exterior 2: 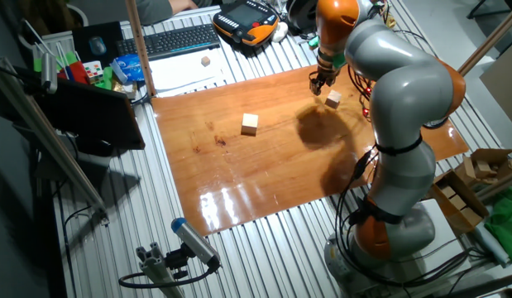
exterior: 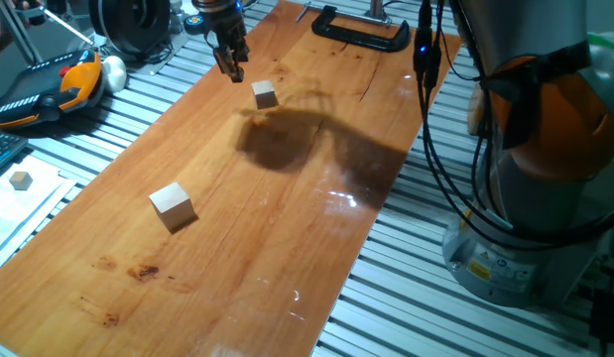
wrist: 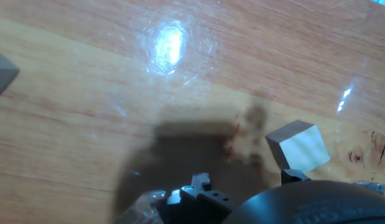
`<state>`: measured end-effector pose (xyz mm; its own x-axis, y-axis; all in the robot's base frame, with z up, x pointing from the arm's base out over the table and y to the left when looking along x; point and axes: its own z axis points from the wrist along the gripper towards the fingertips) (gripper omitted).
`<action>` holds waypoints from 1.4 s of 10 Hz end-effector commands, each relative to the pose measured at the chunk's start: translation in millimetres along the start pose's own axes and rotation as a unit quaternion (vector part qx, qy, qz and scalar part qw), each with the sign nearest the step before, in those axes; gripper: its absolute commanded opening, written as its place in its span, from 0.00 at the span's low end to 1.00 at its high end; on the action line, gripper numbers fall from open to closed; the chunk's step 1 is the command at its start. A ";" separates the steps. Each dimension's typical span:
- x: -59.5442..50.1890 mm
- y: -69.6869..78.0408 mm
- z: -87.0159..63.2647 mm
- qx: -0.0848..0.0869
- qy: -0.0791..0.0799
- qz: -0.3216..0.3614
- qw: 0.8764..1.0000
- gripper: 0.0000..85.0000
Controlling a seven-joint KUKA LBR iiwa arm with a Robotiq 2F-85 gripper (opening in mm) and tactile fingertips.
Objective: Pick up the small block on the left and move it to the right
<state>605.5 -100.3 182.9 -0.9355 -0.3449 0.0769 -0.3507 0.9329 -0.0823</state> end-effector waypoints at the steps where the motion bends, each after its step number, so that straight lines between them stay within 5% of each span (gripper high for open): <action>1: -2.5 -8.0 4.9 -0.003 -0.001 -0.008 1.000 0.74; 3: -6.0 -26.5 19.4 -0.009 -0.001 -0.018 1.000 0.80; 5: -7.7 -37.0 27.7 0.005 -0.002 -0.027 1.000 0.90; 8: -12.9 -57.7 44.5 -0.003 -0.008 -0.039 0.999 0.93; 11: -18.4 -66.9 73.1 -0.010 -0.021 -0.045 0.999 0.96; 14: -17.1 -75.2 85.0 -0.017 -0.013 -0.044 0.999 1.00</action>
<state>644.1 -173.2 103.4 -0.9018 -0.4282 0.0576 -0.4307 0.9015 -0.0425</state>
